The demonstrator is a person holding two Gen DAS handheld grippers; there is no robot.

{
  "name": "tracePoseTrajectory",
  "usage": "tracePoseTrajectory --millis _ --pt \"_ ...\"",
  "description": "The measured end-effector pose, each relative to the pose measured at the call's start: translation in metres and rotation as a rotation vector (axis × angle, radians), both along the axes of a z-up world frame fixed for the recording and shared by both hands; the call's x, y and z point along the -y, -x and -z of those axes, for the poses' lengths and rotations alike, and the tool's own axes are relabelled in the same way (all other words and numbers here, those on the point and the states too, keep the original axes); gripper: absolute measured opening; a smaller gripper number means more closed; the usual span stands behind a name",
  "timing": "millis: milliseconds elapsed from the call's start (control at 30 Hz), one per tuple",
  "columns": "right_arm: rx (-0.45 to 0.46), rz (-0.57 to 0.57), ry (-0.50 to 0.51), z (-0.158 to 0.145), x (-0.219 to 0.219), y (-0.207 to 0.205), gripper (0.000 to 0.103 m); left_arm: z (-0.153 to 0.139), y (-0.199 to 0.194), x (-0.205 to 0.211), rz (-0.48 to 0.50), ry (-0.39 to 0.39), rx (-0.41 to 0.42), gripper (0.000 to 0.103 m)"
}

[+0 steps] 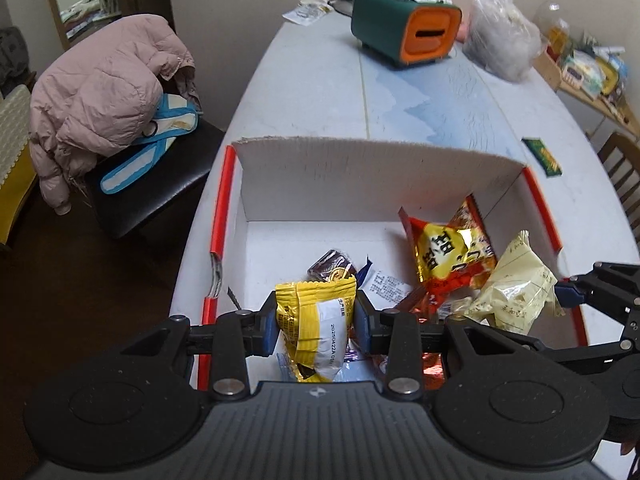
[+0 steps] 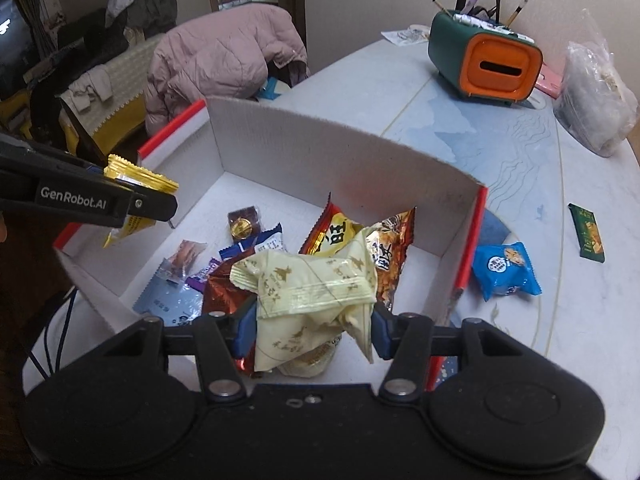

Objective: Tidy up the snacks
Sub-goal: 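Open both tools to drop the two yellow packets into the box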

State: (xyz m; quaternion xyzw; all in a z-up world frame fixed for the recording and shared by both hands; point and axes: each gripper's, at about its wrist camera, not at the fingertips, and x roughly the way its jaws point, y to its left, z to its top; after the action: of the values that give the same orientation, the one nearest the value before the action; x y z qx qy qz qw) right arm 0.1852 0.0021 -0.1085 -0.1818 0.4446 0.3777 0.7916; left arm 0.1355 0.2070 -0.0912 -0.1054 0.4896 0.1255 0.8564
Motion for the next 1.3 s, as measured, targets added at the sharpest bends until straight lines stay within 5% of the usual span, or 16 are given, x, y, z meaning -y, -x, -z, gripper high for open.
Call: tracePoseTrajectory --millis 667,1300 --pt "-0.067 0.05 0.014 0.024 -0.014 -0.005 0.056 0.051 -0.024 0.008 0.062 0.006 -0.144 0.037" --pt "-0.041 0.076 -0.023 0.014 -0.005 0.001 0.079 0.037 -0.004 0.013 0.077 0.002 -0.077 0.048"
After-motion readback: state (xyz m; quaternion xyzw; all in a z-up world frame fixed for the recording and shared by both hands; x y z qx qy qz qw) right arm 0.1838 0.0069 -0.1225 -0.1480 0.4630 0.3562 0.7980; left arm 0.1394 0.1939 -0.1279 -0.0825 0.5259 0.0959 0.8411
